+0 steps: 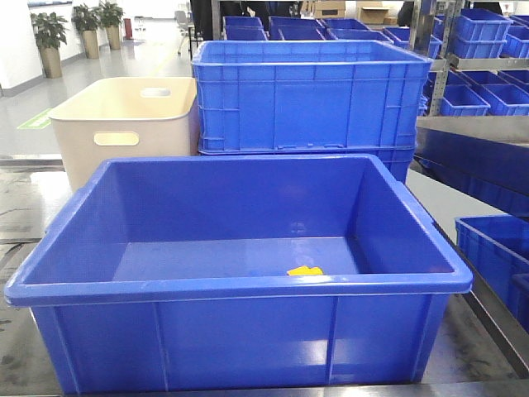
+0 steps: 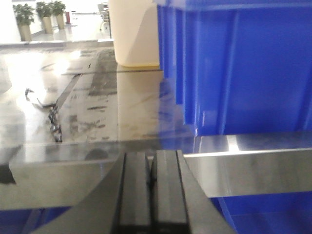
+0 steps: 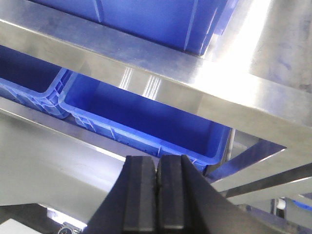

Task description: Pick red and yellow blocks into blue bin

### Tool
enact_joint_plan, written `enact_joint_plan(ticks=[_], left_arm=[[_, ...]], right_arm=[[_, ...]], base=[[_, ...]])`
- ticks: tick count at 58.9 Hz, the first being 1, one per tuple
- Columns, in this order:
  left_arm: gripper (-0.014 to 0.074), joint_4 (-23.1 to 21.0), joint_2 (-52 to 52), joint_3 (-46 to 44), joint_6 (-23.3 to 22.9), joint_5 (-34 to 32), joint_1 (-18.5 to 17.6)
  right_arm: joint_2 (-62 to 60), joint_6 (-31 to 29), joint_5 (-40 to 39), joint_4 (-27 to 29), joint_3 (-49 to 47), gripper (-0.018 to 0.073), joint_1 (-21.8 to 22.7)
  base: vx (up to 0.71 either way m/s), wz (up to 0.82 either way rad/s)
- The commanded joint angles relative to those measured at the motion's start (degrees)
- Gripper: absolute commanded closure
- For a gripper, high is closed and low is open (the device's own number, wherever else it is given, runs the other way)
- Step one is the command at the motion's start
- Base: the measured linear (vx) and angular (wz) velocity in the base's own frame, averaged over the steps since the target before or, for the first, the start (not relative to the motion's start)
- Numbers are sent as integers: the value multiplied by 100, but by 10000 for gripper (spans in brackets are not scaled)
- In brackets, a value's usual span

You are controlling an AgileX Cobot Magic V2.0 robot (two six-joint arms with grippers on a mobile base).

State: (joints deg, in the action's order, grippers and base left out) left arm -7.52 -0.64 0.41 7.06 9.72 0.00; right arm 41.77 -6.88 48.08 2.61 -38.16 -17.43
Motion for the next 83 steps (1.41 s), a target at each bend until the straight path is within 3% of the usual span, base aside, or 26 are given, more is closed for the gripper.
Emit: enact_joint_plan(ticks=[1,21,29,47,58,83], left_arm=[[597,-226,-104,21,-15,-816,14],[597,-219,-106,15,-15,-637,7],[597,-164,-116,15,-340,-591,-14],[597,862,-116,15,-1349,-771,-14],[597,876,-116,15,-1355,-1154,-14],[597,876,-116,15,-1342,-1286,-14]], right_arm=[[-7,-44,-321,-21,-164,569,13],[-7,-44,-325,-21,-164,569,13],[-7,-44,-318,-27,-164,569,13],[-7,-44,-321,-23,-164,569,13],[-7,-44,-321,-23,-164,569,13],[-7,-44,-321,-23,-164,569,13]], base=[[0,0],[0,0],[0,0],[0,0],[0,0],[0,0]])
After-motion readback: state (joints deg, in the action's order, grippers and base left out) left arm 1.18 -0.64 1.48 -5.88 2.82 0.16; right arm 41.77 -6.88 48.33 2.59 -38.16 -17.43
